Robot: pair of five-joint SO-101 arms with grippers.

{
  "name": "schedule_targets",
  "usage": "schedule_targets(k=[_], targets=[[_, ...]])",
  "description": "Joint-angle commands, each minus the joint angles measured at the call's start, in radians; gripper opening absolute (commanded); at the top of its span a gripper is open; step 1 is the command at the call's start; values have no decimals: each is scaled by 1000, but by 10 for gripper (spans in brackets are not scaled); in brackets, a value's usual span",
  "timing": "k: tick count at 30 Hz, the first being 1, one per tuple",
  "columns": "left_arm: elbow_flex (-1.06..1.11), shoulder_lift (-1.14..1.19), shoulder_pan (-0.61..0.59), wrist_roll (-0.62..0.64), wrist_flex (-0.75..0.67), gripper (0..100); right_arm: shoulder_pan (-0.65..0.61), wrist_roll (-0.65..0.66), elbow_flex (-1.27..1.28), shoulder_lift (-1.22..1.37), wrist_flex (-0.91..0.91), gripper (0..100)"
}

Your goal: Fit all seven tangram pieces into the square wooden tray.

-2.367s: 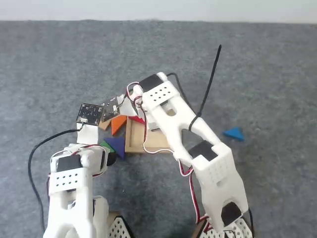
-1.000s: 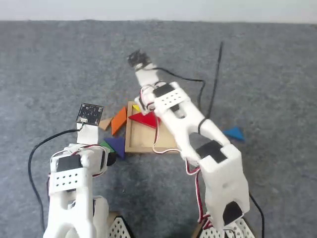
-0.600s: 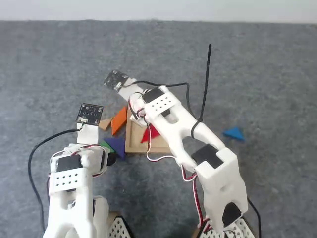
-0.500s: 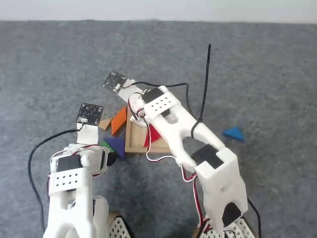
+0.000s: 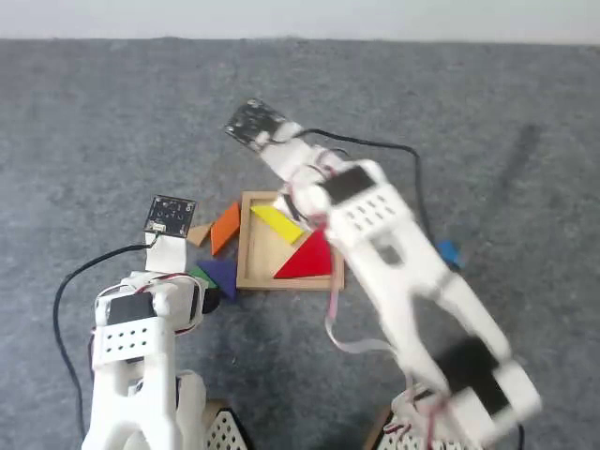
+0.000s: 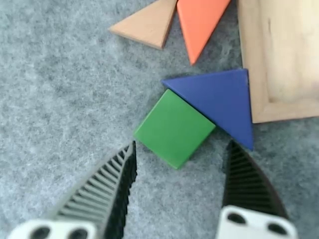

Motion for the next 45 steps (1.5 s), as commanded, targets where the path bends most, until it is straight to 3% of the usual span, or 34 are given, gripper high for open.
schedule_targets(k=[1, 8, 18, 23, 28, 32, 34, 38, 41, 45], targets=[[-13, -29, -5, -6, 5, 269, 24, 75, 224, -286, 21, 50], [-12, -29, 0, -9, 5, 269, 24, 115, 612, -367, -232, 50], [-12, -29, -2, -6, 2, 269, 35, 55, 425, -42, -294, 55], [-12, -29, 0, -6, 2, 269, 31, -9, 293, 7, -124, 121], [-12, -29, 0, -6, 0, 269, 31, -264, 204, 16, -54, 255], [-12, -29, 0, -6, 0, 269, 1, -552, 204, 18, -116, 278], [-12, -29, 0, -6, 0, 269, -8, -615, 206, 16, -117, 278], [-25, -31, 2, 8, -11, 267, 45, -566, 249, 7, -101, 277], [-59, -68, 2, 103, -29, 256, 122, -460, 265, 10, -77, 254], [-84, -198, 86, 153, -29, 255, 266, -443, 267, 16, -107, 72]])
